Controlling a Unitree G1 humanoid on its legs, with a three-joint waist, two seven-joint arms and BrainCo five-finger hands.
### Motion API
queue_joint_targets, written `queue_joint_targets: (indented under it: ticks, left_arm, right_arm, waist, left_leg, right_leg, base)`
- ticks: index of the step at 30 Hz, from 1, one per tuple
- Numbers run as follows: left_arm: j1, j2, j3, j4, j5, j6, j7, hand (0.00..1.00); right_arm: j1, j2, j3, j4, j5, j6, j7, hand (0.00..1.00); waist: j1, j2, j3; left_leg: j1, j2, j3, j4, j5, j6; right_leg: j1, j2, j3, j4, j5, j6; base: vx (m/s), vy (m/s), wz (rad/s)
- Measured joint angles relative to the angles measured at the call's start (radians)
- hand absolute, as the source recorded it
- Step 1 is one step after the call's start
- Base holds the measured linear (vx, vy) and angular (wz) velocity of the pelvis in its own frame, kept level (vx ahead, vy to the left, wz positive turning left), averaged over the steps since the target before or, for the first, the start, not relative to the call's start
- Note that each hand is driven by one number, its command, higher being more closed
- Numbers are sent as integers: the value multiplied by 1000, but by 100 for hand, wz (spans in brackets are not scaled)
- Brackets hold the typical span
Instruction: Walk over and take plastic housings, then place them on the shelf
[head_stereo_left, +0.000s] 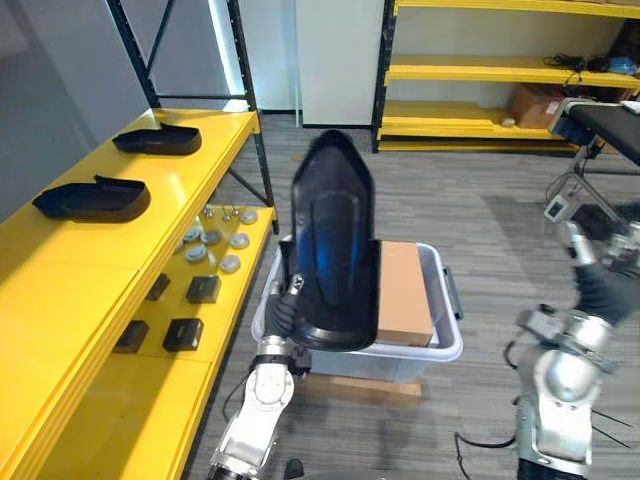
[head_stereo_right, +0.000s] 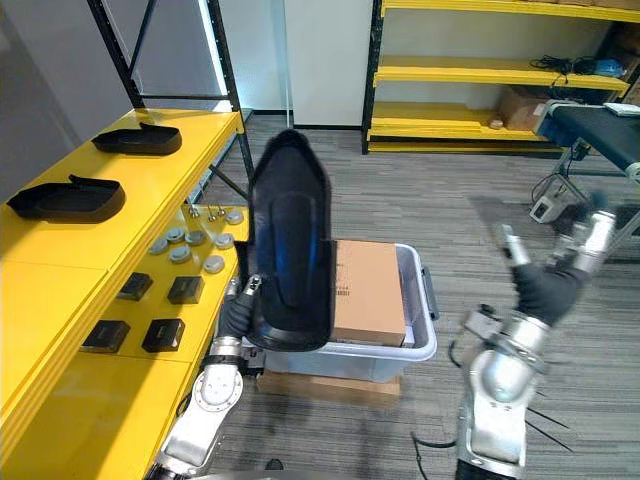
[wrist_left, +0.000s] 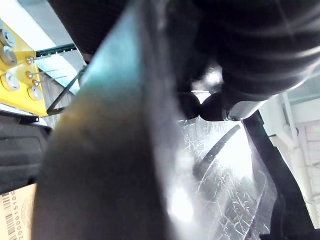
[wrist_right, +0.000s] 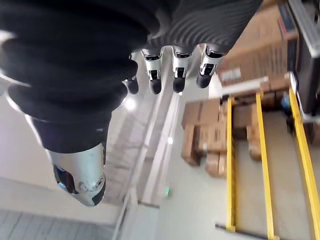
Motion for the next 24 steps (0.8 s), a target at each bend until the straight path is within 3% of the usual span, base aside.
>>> queue_joint_targets:
  ticks: [6, 10, 15, 17, 18, 19, 20, 22, 23, 24]
  left_arm:
    - [50, -19, 67, -46, -20, -19, -9, 100]
    - [83, -24, 58, -68, -46, -39, -38, 100]
    - [91, -15, 53, -70, -47, -54, -55, 100]
    - [85, -13, 42, -72, -48, -58, -54, 100]
    - [81, -15, 33, -72, -49, -58, -54, 100]
    - [58, -9, 22, -72, -48, -60, -54, 100]
    - [28, -19, 14, -71, -52, -61, -51, 100]
    - [16, -27, 13, -71, -62, -64, -46, 100]
    - [11, -20, 7, -71, -69, -64, -45, 100]
    - [8, -15, 0, -71, -77, -65, -45, 100]
  right_arm:
    - [113, 22, -5, 408, 132, 54, 132, 0]
    - [141, 30, 101, 685, 108, 81, 240, 0]
    - [139, 46, 247, 873, 29, 116, 299, 0]
    - [122, 48, 282, 923, 10, 120, 302, 0]
    - [110, 53, 280, 941, 1, 127, 301, 0]
    - [95, 61, 277, 949, -9, 128, 295, 0]
    - [76, 56, 277, 963, -20, 133, 291, 0]
    - [54, 29, 278, 963, -47, 138, 291, 0]
    - [28, 25, 278, 964, -51, 141, 291, 0]
    - [23, 25, 278, 959, -52, 141, 291, 0]
  waist:
    - [1, 20, 9]
    - [2, 22, 15]
    - [12, 13, 22]
    - [5, -1, 31]
    - [6, -10, 37]
    - [3, -39, 55]
    - [4, -37, 80]
    - [6, -6, 89]
    - [3, -13, 100]
    - [5, -14, 100]
  left_leg:
    - [-1, 0, -1, 0, 0, 0]
    - [5, -1, -5, 0, -2, 1]
    - [0, -16, -56, 1, -20, 6]
    - [-40, -24, -20, 23, -46, 72]
    - [-58, -29, 39, 27, -86, 151]
    - [-93, -26, 160, 87, -124, 205]
    - [-147, 14, 358, 211, -133, 213]
    - [-156, 67, 571, 276, -120, 207]
    - [-149, 49, 612, 270, -103, 185]
    - [-146, 45, 639, 259, -108, 190]
  right_leg:
    - [1, -1, -3, 12, -9, -3]
    - [2, -6, -16, 59, -39, -7]
    - [10, -17, -66, 115, -103, -1]
    - [4, -38, -133, 149, -132, 5]
    - [11, -58, -180, 144, -128, 4]
    - [38, -97, -267, 113, -109, -6]
    - [54, -112, -357, 115, -109, -6]
    - [81, -99, -458, 126, -131, 8]
    - [107, -118, -515, 136, -139, 15]
    - [118, -120, -537, 136, -141, 17]
  base:
    - [2, -1, 1]
    - [9, -17, 10]
    - [-3, -23, 43]
    - [7, -20, 113]
    - [60, 35, 172]
    - [77, 56, 230]
    - [54, 60, 215]
    - [69, 69, 183]
    - [93, 101, 161]
    - [83, 110, 141]
